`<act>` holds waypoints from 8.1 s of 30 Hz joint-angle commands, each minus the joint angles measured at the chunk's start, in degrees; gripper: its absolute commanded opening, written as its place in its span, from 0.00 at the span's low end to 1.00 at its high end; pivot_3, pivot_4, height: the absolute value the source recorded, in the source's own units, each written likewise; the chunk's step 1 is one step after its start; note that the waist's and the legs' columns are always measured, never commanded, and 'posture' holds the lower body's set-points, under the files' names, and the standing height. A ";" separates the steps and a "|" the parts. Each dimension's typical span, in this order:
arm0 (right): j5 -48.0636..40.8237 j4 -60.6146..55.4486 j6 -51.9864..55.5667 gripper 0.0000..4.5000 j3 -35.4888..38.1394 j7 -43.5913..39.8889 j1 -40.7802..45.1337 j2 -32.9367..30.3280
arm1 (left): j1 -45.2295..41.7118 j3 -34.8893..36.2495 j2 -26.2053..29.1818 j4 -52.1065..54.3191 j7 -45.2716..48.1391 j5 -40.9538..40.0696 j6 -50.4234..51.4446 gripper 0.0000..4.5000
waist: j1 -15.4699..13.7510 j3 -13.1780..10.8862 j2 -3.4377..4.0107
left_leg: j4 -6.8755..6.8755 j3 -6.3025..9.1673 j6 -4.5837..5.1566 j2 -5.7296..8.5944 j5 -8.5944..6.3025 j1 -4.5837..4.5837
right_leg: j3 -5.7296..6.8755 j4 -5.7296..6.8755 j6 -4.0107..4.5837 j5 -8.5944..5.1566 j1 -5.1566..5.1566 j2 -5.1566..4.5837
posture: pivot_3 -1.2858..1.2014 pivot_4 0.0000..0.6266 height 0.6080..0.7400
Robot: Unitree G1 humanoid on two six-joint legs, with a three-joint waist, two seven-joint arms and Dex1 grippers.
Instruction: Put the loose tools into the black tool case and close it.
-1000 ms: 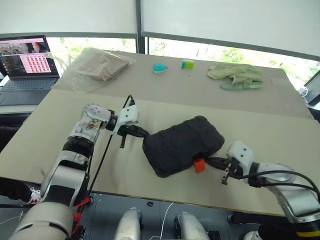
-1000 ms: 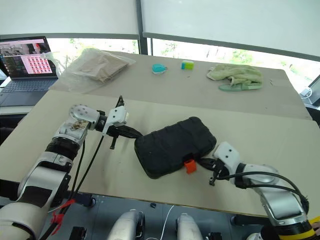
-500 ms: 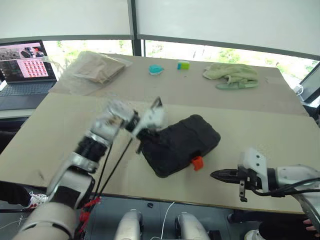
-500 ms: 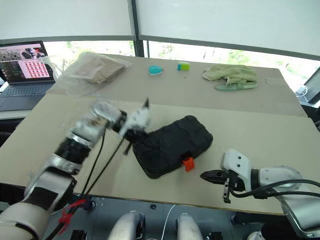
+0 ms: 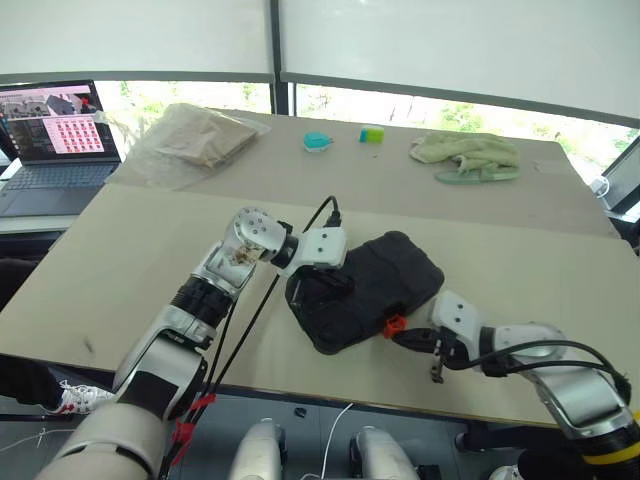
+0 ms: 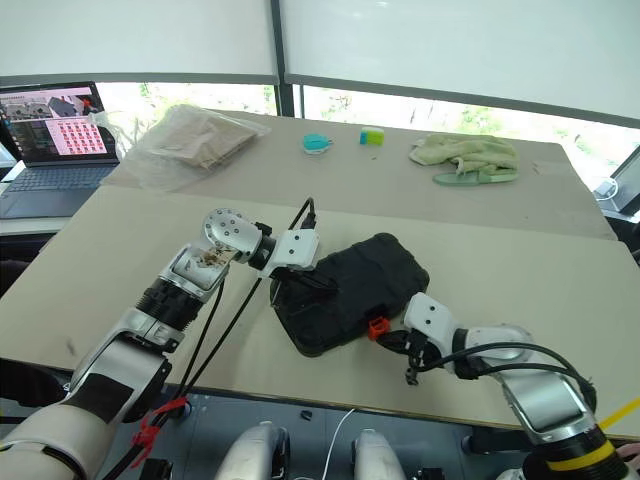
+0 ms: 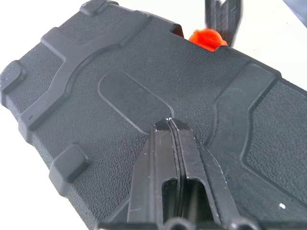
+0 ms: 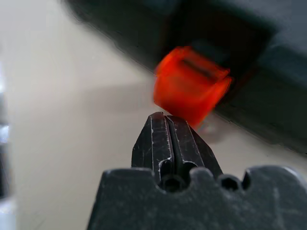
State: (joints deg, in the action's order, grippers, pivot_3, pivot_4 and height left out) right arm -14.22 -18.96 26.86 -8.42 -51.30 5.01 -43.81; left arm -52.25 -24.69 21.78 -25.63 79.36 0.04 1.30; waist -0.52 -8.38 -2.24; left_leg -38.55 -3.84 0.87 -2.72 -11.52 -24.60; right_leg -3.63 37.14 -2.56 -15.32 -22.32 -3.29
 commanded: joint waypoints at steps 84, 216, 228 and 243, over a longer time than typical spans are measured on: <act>1.02 -5.75 -0.90 0.00 2.93 12.58 -9.41 10.87 | 1.28 -2.48 -1.75 -5.42 0.71 5.07 -5.14 0.01 | 1.21 0.10 0.01 | 0.26 -0.04 -0.01 -0.07 -0.01 0.22 | -0.15 -0.07 0.06 -0.04 0.02 0.02 | 0.52 0.24 1.00; -3.22 -13.05 8.76 0.01 4.81 13.47 1.57 11.79 | 1.22 -3.25 -4.42 -8.51 -0.24 6.41 -7.77 0.00 | 2.00 0.07 -0.08 | 0.51 0.10 -0.01 -0.13 -0.01 0.16 | -0.23 -0.13 0.08 -0.09 -0.19 0.06 | 0.52 0.24 1.00; -7.41 -15.12 9.01 0.06 11.95 7.59 -2.09 4.63 | 1.91 2.21 0.75 -5.25 -0.51 2.81 -1.35 0.12 | 1.87 0.07 -0.08 | 0.51 0.10 -0.01 -0.11 -0.01 0.24 | -0.23 -0.14 0.02 -0.12 -0.09 0.04 | 0.52 0.24 1.00; -37.97 -8.73 22.71 0.99 51.89 -22.20 -12.96 -18.17 | 19.19 31.35 35.71 25.06 7.73 -25.69 39.93 1.00 | 1.82 -0.44 -0.04 | 0.82 0.25 -0.03 -0.12 -0.03 -0.11 | -0.12 -0.16 0.04 -0.21 -0.48 -0.19 | 0.52 0.24 1.00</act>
State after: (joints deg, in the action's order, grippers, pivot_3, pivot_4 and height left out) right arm -50.76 -27.81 49.47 41.47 -71.62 -7.84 -61.48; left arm -33.54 5.53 57.27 -3.10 87.87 -23.37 39.70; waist 1.30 -8.81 -2.29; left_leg -37.74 -3.58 0.84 -2.83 -11.55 -24.70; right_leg -3.72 36.95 -2.54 -15.54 -22.77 -3.51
